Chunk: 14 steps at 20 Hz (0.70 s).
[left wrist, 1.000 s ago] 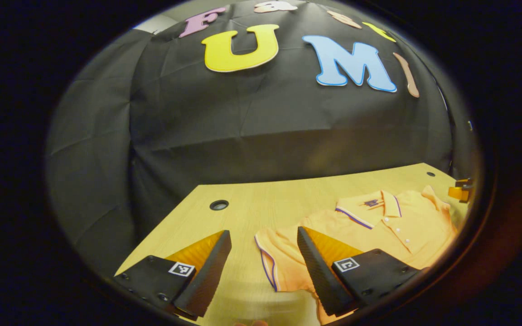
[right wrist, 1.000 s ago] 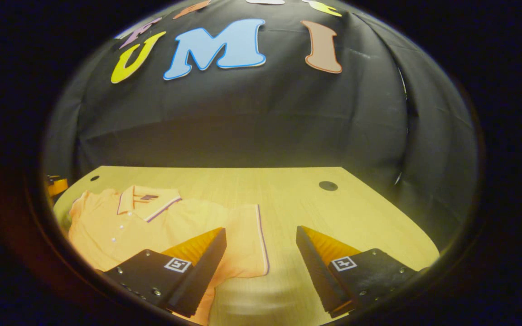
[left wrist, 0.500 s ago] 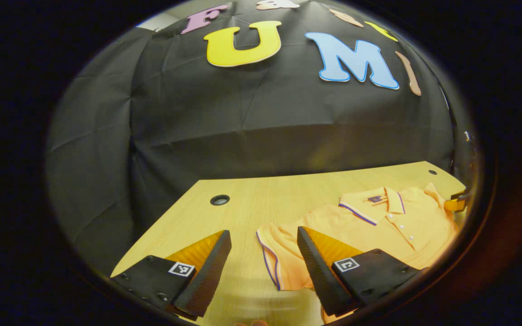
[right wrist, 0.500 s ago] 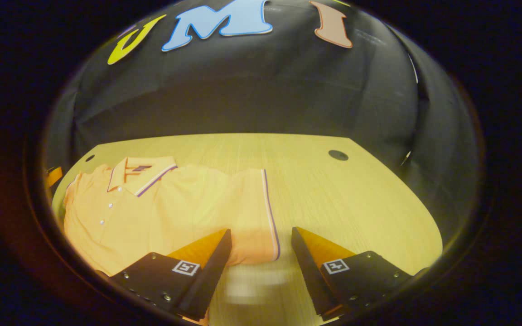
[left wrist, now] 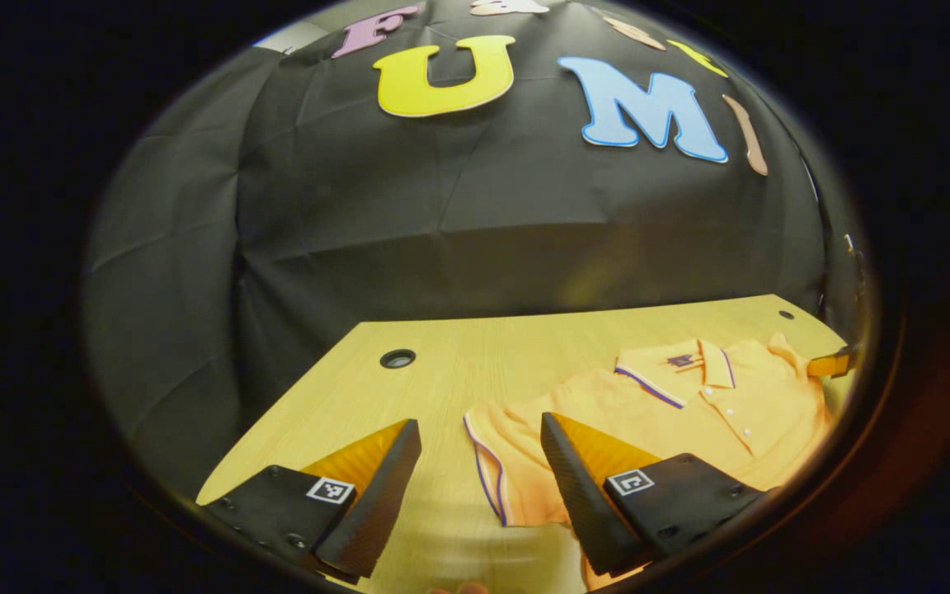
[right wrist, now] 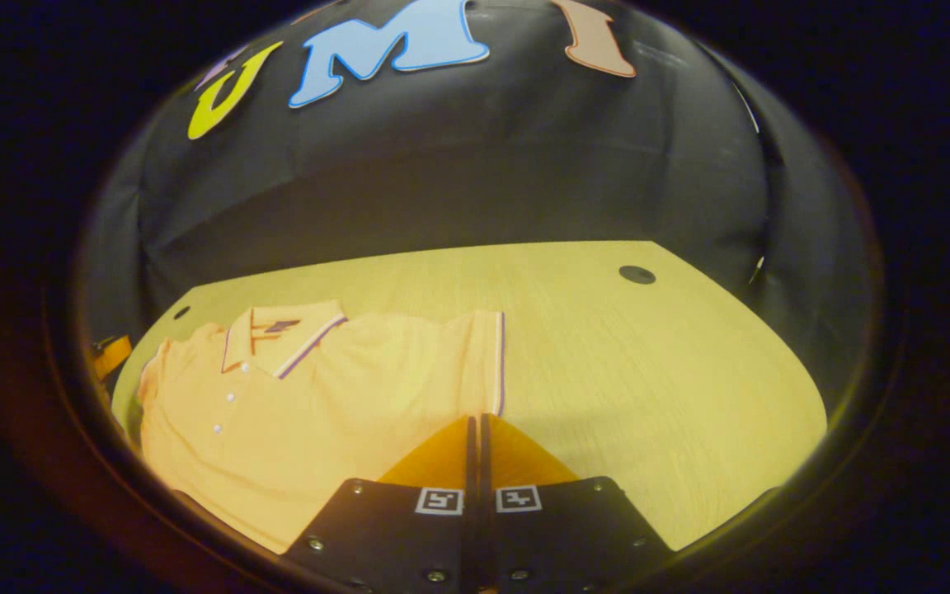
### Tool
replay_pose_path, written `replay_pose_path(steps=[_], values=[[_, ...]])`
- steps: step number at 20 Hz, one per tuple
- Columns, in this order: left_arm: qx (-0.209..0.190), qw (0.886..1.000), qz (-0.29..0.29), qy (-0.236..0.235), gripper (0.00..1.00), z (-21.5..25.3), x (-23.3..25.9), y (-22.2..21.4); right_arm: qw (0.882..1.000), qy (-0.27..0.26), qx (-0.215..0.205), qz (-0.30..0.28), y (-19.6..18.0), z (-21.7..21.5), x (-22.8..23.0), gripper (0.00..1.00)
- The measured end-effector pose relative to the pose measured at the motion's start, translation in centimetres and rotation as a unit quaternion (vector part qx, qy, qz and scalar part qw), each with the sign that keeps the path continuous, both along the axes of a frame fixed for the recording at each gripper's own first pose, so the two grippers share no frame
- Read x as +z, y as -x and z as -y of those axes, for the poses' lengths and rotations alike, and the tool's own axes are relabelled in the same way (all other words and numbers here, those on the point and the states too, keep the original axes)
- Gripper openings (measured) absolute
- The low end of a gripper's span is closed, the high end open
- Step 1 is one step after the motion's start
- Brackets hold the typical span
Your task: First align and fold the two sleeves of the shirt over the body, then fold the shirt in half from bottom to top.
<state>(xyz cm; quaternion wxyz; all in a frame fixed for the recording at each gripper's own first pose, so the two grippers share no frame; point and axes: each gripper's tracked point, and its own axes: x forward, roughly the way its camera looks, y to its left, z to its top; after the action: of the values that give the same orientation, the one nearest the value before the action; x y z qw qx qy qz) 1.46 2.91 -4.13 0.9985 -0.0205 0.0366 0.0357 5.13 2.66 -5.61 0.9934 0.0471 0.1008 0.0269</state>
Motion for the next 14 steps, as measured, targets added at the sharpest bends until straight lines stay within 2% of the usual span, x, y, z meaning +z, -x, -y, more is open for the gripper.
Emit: replay_pose_path(steps=[2, 5, 9, 10, 14], values=[[0.001, 1.000, -0.001, -0.001, 0.91, -0.2, -0.1, -0.1, 1.000, 0.006, -0.001, 0.011, 0.1, -0.1, 0.7, 0.00], [0.004, 1.000, -0.003, -0.002, 0.91, -0.3, -0.2, -0.1, 0.997, 0.052, 0.010, 0.052, 0.8, -1.9, 3.1, 0.00], [0.009, 1.000, -0.010, -0.005, 0.91, -0.7, -0.8, -0.2, 0.986, 0.110, 0.089, 0.089, 2.6, -8.8, 5.2, 0.00], [0.010, 1.000, -0.012, -0.005, 0.95, -0.7, -0.9, -0.2, 0.982, 0.126, 0.109, 0.088, 2.9, -10.7, 4.9, 0.00], [0.010, 1.000, -0.015, -0.004, 0.97, -0.9, -1.1, -0.1, 0.969, 0.186, 0.152, 0.052, 2.9, -14.7, 1.8, 0.00]])
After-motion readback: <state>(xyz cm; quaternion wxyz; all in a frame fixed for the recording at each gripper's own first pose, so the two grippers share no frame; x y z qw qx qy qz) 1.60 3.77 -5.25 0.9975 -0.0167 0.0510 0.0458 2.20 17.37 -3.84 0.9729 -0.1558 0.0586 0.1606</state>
